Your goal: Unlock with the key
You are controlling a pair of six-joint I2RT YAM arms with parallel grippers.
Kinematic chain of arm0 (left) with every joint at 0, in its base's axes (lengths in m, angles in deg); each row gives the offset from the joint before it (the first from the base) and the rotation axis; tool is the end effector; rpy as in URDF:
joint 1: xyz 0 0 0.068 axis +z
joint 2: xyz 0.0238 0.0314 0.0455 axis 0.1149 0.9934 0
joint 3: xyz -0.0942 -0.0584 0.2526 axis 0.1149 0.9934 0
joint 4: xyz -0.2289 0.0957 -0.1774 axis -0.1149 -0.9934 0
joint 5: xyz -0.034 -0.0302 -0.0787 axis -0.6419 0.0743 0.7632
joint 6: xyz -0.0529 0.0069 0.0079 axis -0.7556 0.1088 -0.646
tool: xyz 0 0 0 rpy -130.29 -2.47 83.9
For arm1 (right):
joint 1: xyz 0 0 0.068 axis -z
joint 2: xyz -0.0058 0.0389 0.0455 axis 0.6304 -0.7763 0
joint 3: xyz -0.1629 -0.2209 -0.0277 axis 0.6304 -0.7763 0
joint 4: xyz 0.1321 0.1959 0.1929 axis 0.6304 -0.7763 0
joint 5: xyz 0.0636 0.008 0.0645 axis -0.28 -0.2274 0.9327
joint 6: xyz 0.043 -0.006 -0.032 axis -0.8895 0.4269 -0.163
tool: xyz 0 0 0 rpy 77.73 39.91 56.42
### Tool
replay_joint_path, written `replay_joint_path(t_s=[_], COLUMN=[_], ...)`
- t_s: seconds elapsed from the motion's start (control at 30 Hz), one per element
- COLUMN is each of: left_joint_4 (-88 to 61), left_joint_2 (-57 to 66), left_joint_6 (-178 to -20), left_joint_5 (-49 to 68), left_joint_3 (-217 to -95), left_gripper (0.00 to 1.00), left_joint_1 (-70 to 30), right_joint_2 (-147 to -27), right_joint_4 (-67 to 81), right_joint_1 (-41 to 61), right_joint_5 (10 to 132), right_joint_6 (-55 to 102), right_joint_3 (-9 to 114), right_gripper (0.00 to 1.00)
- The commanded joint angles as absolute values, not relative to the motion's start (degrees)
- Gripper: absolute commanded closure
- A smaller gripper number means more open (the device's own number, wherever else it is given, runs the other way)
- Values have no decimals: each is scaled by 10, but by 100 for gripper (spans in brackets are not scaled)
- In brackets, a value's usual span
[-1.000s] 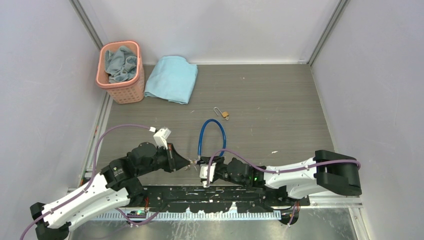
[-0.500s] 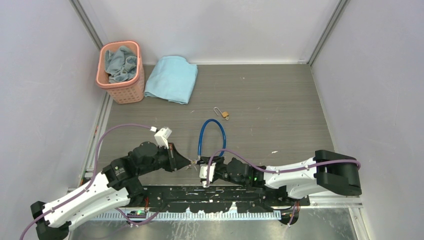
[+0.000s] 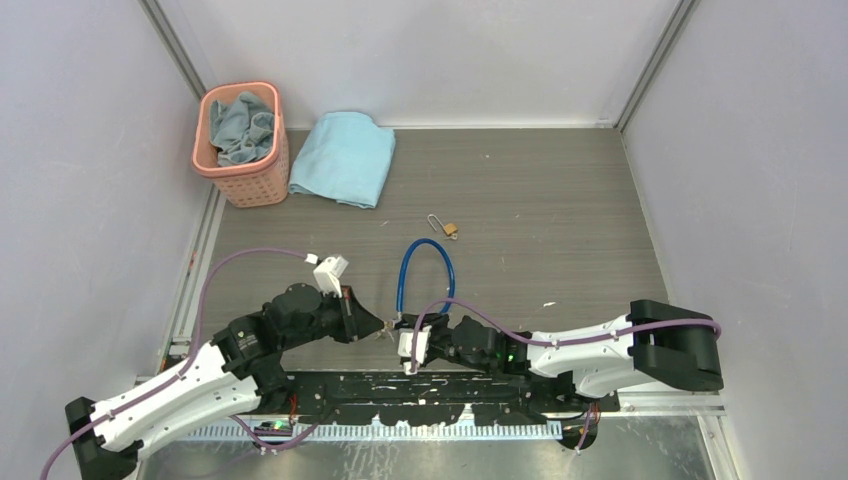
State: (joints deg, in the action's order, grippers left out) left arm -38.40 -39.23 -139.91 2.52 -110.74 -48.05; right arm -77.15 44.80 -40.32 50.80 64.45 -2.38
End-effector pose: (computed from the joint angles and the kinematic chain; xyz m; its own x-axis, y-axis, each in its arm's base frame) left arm 0.1062 -0.1512 0.2368 -0.8205 -0.2072 -0.5328 0.2921 0.6493 -0.7022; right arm 0.0573 0.2644 0.1536 0.4804 -0.4062 -0.7773 -0.7881 0.1888 -0.5858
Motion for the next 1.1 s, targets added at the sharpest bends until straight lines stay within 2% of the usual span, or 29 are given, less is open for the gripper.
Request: replay_joint_path(t_s=[0.0, 0.4, 0.73, 1.07], left_joint_4=[-320, -312, -270, -143], left_joint_2=[-387, -398, -387, -360], left_joint_6=[-1384, -1253, -1180, -1122], left_joint_5=[36, 99, 162, 239], left_joint_3=[-1103, -1115, -1117, -1095], left_gripper=[100, 100, 100, 100], left_joint_1=[-481, -482, -482, -499], right_joint_2=[-755, -711, -628, -592], right_joint_4=[519, 478, 307, 183], right_joint_1=[-411, -411, -404, -374], right_joint_5=[519, 516, 571, 640], right_joint_6=[635, 590, 509, 434], right_joint_3=[19, 28, 75, 126], right_gripper=[99, 99, 99, 99])
